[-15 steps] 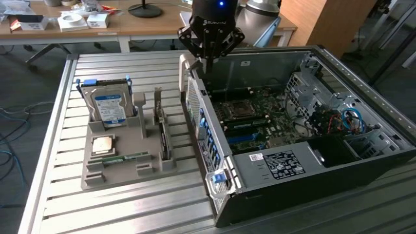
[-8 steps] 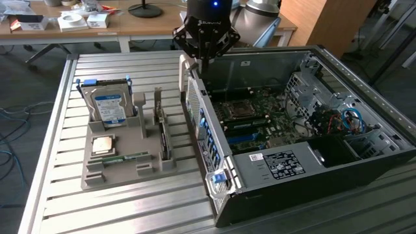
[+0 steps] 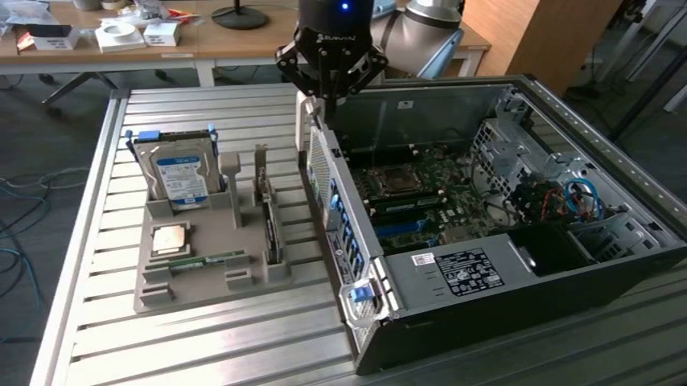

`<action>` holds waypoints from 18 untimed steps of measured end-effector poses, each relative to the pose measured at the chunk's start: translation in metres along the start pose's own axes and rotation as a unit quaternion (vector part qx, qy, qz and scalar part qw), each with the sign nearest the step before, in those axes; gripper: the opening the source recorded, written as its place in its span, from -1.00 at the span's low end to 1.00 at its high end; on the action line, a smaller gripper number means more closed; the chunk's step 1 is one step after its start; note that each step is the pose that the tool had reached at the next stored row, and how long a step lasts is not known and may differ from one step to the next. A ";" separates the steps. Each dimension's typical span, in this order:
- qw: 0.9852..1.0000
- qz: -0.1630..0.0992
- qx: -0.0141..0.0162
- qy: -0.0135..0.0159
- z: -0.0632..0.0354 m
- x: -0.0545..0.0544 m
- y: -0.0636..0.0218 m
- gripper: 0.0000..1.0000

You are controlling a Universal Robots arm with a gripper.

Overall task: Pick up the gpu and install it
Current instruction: 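Reach for the gpu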

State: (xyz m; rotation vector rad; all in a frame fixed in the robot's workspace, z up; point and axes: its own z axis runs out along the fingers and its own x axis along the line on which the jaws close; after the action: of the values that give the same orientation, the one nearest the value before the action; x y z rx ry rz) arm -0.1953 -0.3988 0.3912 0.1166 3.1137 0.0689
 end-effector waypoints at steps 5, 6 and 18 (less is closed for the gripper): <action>1.000 0.000 0.000 0.000 -0.0001 0.009 -0.0007 -0.79; 1.000 0.000 0.000 0.000 -0.0001 0.011 -0.0009 -0.79; 1.000 0.000 0.000 0.000 -0.0001 0.031 -0.0023 -0.79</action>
State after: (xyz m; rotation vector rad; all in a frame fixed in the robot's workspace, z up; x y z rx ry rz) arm -0.2259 -0.3989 0.3905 0.1165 3.1137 0.0688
